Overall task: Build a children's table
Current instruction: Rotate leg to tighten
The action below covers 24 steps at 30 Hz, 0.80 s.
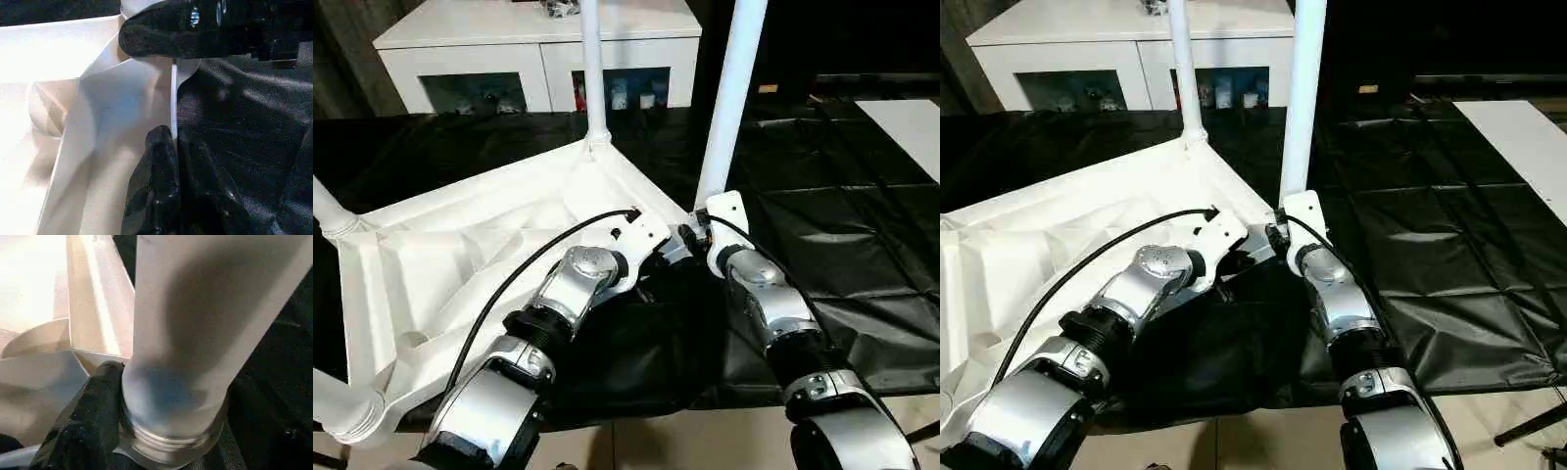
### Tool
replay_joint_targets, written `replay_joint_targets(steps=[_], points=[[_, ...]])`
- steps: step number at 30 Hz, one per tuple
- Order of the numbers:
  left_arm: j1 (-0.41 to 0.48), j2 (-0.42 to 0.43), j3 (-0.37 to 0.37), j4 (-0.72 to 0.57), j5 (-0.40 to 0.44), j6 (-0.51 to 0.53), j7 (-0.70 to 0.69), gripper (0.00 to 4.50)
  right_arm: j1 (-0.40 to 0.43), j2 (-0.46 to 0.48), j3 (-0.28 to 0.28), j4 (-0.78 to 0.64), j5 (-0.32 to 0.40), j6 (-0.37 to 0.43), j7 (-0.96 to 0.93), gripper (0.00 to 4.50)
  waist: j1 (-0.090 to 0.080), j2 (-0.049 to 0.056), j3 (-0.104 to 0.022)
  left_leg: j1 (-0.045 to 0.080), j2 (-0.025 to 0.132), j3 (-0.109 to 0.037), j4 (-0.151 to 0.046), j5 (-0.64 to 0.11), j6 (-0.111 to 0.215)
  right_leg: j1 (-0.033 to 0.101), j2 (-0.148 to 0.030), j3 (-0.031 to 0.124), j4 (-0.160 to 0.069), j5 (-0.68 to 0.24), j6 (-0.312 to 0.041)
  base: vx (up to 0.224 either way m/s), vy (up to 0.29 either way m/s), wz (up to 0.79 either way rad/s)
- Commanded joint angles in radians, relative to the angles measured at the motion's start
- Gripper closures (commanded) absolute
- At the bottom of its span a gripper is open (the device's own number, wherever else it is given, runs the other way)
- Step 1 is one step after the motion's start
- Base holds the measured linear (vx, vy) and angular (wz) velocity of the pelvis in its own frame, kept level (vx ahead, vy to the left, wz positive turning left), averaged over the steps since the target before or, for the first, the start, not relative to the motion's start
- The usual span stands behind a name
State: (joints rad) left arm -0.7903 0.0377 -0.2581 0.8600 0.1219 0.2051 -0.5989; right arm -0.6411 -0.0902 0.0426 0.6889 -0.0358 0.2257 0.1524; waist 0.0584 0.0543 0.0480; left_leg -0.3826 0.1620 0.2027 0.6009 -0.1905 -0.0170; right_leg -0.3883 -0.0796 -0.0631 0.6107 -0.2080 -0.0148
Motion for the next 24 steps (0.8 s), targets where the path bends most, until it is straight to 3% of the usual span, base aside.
replay_joint_targets(steps=[1, 5, 9, 13, 17, 20, 21, 24], points=[[0.018, 0.005, 0.026, 0.025, -0.009, -0.028, 0.034, 4.50, 0.006, 0.027, 0.050, -0.028, 0.014, -0.023, 0.091, 1.02, 0.001, -0.024, -0.068, 0.017, 0.069, -0.036, -0.063, -0.084, 0.108, 0.047, -0.085, 0.049, -0.063, -0.032, -0.249, 0.000, 0.000, 0.00], [0.056, 0.054, -0.002, -0.011, -0.016, -0.049, -0.085, 4.50, 0.015, -0.043, 0.059, -0.057, 0.047, -0.015, 0.245, 0.79, -0.002, -0.027, -0.067, 0.012, 0.068, -0.035, -0.060, -0.077, 0.130, 0.051, -0.087, 0.048, -0.060, -0.006, -0.256, 0.000, 0.000, 0.00], [0.102, 0.102, -0.017, -0.065, -0.034, -0.073, -0.202, 4.50, 0.056, -0.128, 0.093, -0.132, 0.087, -0.028, 0.457, 0.79, -0.002, -0.027, -0.064, 0.013, 0.071, -0.034, -0.059, -0.102, 0.135, 0.051, -0.085, 0.047, -0.066, -0.047, -0.254, 0.000, 0.000, 0.00], [0.168, 0.175, -0.046, -0.180, -0.077, -0.109, -0.386, 4.50, 0.110, -0.233, 0.136, -0.225, 0.112, -0.059, 0.669, 0.79, 0.004, -0.022, -0.063, 0.011, 0.079, -0.036, -0.062, -0.120, 0.121, 0.049, -0.085, 0.046, -0.063, -0.077, -0.253, 0.000, 0.000, 0.00], [0.233, 0.258, -0.063, -0.330, -0.152, -0.086, -0.573, 4.50, 0.142, -0.307, 0.152, -0.286, 0.143, -0.061, 0.809, 0.79, 0.007, -0.017, -0.062, 0.021, 0.084, -0.033, -0.067, -0.147, 0.097, 0.038, -0.079, 0.047, -0.064, -0.109, -0.260, 0.000, 0.000, 0.00], [0.243, 0.276, -0.064, -0.355, -0.157, -0.075, -0.597, 4.50, 0.148, -0.319, 0.155, -0.300, 0.149, -0.056, 0.830, 0.79, 0.015, -0.014, -0.062, 0.023, 0.084, -0.032, -0.068, -0.155, 0.084, 0.036, -0.081, 0.049, -0.063, -0.111, -0.260, 0.000, 0.000, 0.00], [0.253, 0.296, -0.058, -0.375, -0.160, -0.069, -0.614, 4.50, 0.156, -0.332, 0.160, -0.315, 0.155, -0.046, 0.858, 0.79, 0.018, -0.020, -0.061, 0.022, 0.084, -0.032, -0.069, -0.156, 0.081, 0.036, -0.081, 0.050, -0.063, -0.112, -0.253, 0.000, 0.000, 0.00], [0.261, 0.308, -0.048, -0.388, -0.164, -0.065, -0.622, 4.50, 0.162, -0.343, 0.167, -0.325, 0.159, -0.041, 0.890, 0.79, 0.023, -0.018, -0.063, 0.021, 0.082, -0.031, -0.068, -0.135, 0.078, 0.036, -0.081, 0.050, -0.061, -0.095, -0.251, 0.000, 0.000, 0.00]])
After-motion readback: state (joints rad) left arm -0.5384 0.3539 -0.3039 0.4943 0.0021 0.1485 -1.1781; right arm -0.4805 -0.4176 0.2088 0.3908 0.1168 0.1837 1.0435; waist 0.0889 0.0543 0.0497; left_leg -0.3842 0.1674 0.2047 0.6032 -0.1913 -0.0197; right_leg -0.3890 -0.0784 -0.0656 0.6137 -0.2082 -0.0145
